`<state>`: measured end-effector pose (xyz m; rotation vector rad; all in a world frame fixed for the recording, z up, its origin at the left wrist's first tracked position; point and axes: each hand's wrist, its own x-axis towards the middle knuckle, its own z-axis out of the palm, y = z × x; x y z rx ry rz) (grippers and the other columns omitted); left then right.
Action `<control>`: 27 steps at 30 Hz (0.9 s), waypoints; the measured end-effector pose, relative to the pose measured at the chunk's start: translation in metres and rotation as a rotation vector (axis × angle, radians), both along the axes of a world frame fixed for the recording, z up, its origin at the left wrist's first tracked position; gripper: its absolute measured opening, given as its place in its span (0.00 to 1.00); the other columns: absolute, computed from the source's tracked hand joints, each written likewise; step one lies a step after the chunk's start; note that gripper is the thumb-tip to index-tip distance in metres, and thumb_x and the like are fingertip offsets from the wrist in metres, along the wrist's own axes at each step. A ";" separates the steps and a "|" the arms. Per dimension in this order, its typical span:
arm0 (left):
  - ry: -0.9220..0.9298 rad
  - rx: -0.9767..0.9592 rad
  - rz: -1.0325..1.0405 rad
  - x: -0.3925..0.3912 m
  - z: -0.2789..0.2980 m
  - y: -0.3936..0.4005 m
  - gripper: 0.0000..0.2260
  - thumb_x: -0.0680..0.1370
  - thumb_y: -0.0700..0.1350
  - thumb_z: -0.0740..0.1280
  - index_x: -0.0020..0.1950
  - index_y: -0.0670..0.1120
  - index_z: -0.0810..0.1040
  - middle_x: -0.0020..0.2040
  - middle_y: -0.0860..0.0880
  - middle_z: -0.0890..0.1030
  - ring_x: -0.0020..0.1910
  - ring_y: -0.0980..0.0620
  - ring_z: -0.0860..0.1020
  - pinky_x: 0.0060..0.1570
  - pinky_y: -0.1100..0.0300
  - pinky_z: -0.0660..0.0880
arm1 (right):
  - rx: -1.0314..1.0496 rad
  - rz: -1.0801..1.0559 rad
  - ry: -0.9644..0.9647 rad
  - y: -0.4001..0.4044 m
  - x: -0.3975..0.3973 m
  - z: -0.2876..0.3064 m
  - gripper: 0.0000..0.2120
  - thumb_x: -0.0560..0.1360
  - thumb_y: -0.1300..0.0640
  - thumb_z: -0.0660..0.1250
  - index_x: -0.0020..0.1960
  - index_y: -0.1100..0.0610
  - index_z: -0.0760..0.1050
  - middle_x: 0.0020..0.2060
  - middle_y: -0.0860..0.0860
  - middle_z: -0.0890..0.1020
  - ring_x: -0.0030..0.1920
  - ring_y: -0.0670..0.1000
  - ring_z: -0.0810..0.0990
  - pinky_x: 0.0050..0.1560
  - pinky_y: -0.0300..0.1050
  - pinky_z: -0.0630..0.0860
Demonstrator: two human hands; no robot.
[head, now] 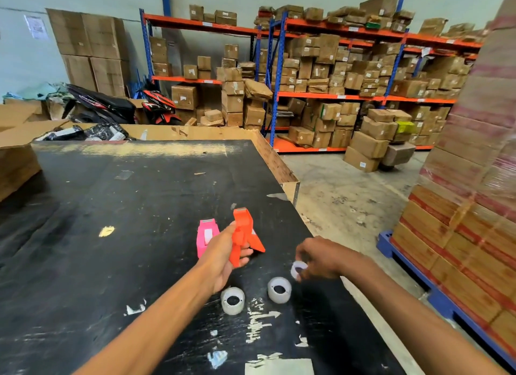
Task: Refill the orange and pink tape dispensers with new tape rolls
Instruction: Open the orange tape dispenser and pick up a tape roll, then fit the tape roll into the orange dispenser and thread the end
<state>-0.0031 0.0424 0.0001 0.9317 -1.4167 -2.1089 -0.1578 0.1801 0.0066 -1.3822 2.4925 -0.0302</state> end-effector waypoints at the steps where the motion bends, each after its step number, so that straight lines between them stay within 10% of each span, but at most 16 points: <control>1: 0.006 0.001 -0.008 0.000 0.000 0.000 0.13 0.80 0.51 0.58 0.46 0.45 0.78 0.33 0.47 0.81 0.36 0.50 0.77 0.39 0.58 0.73 | 0.086 -0.012 0.017 0.003 0.000 -0.004 0.17 0.67 0.48 0.75 0.53 0.53 0.77 0.50 0.54 0.79 0.47 0.56 0.79 0.46 0.49 0.75; 9: 0.058 -0.061 -0.030 0.010 -0.008 -0.002 0.12 0.80 0.50 0.59 0.48 0.47 0.81 0.45 0.46 0.82 0.44 0.50 0.77 0.47 0.57 0.71 | 0.234 0.000 0.045 0.001 0.007 -0.005 0.34 0.65 0.46 0.76 0.68 0.49 0.69 0.63 0.55 0.73 0.60 0.58 0.74 0.56 0.50 0.76; 19: 0.053 -0.064 -0.021 0.025 -0.011 -0.008 0.10 0.78 0.48 0.63 0.46 0.44 0.80 0.33 0.49 0.85 0.42 0.49 0.80 0.48 0.54 0.77 | 0.136 0.118 -0.056 -0.028 0.035 -0.017 0.33 0.66 0.46 0.75 0.68 0.49 0.68 0.61 0.54 0.75 0.59 0.58 0.74 0.56 0.53 0.76; 23: 0.038 -0.078 -0.016 0.036 -0.010 -0.015 0.13 0.77 0.48 0.65 0.51 0.39 0.81 0.47 0.41 0.84 0.47 0.46 0.80 0.55 0.50 0.77 | -0.170 0.063 -0.339 -0.029 0.027 -0.008 0.25 0.68 0.53 0.75 0.62 0.53 0.73 0.52 0.58 0.82 0.49 0.59 0.81 0.52 0.52 0.77; 27: 0.055 -0.103 -0.010 0.046 -0.006 -0.022 0.13 0.77 0.48 0.65 0.49 0.39 0.83 0.40 0.45 0.85 0.44 0.47 0.79 0.51 0.52 0.78 | -0.519 0.050 -0.797 -0.032 0.032 0.018 0.22 0.70 0.60 0.74 0.62 0.58 0.74 0.46 0.61 0.84 0.42 0.53 0.81 0.49 0.43 0.77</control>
